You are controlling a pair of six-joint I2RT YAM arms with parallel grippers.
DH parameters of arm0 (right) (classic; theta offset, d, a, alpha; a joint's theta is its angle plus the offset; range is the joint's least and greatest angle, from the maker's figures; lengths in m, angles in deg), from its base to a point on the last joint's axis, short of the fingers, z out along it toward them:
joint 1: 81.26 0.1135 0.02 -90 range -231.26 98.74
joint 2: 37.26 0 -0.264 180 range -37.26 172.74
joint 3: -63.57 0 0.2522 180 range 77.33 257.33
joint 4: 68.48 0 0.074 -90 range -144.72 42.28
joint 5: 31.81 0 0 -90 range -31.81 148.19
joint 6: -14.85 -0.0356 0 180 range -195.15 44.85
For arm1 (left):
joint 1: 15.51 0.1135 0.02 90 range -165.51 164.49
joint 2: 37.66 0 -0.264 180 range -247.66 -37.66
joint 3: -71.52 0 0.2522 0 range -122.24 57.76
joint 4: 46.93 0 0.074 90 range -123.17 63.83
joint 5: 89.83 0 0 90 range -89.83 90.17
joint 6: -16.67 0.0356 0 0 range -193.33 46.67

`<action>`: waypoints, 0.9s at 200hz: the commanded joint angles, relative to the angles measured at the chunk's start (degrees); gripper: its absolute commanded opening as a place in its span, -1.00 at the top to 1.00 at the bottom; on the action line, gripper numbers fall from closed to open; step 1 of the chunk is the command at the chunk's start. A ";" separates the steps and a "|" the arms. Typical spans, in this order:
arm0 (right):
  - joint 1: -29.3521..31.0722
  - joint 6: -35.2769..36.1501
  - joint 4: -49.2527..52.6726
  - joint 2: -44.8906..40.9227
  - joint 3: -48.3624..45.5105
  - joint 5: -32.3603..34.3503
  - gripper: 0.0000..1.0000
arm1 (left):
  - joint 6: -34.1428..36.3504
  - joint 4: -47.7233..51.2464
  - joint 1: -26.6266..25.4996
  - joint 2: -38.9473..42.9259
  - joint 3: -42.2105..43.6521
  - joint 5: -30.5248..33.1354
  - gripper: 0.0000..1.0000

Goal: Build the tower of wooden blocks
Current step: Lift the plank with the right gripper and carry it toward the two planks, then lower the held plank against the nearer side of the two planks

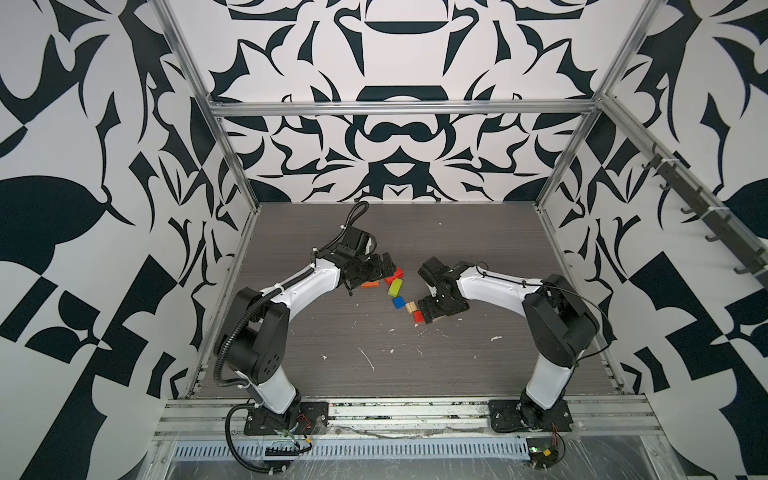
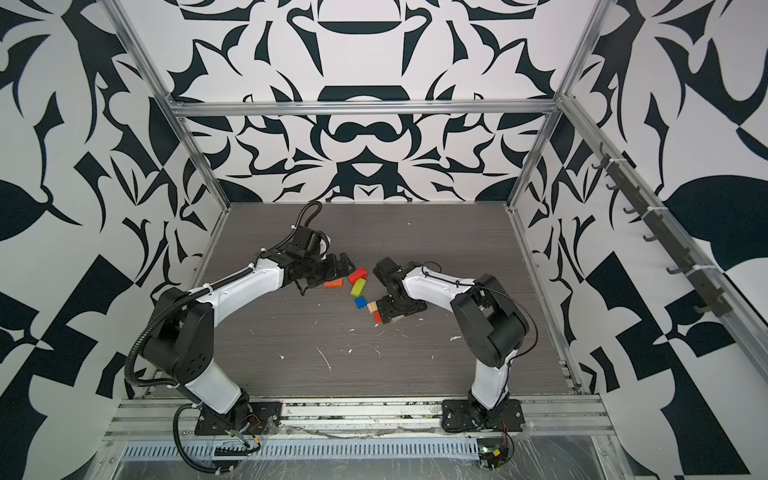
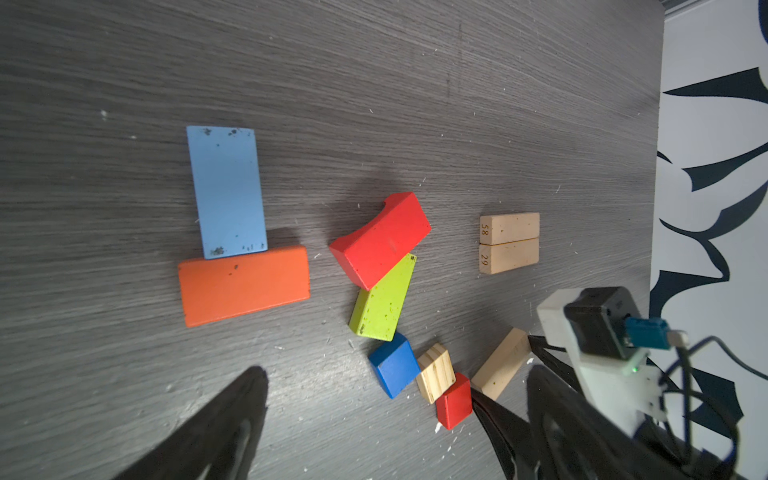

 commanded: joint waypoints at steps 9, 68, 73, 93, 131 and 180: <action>0.22 3.11 2.92 0.04 1.78 -0.36 -0.87 | -0.57 -0.44 0.25 -0.09 0.10 -0.36 -0.99; 0.00 4.60 3.28 0.35 1.50 -0.32 -0.77 | -0.61 -0.56 0.24 -0.25 0.11 -0.47 -0.99; -0.08 4.69 3.27 0.38 1.52 -0.35 -0.76 | -0.60 -0.54 0.25 -0.34 0.09 -0.52 -0.99; -0.25 4.90 3.21 0.98 1.58 -0.27 -0.66 | -0.60 -0.40 0.25 -0.19 0.19 -0.46 -0.99; -0.36 -1.40 2.13 -0.09 1.77 0.72 -0.44 | -0.82 0.09 0.23 1.44 0.58 -0.31 -0.99; -0.36 -12.19 -0.38 0.86 3.54 3.27 -0.27 | -2.76 -1.60 0.25 4.39 3.08 0.52 -0.99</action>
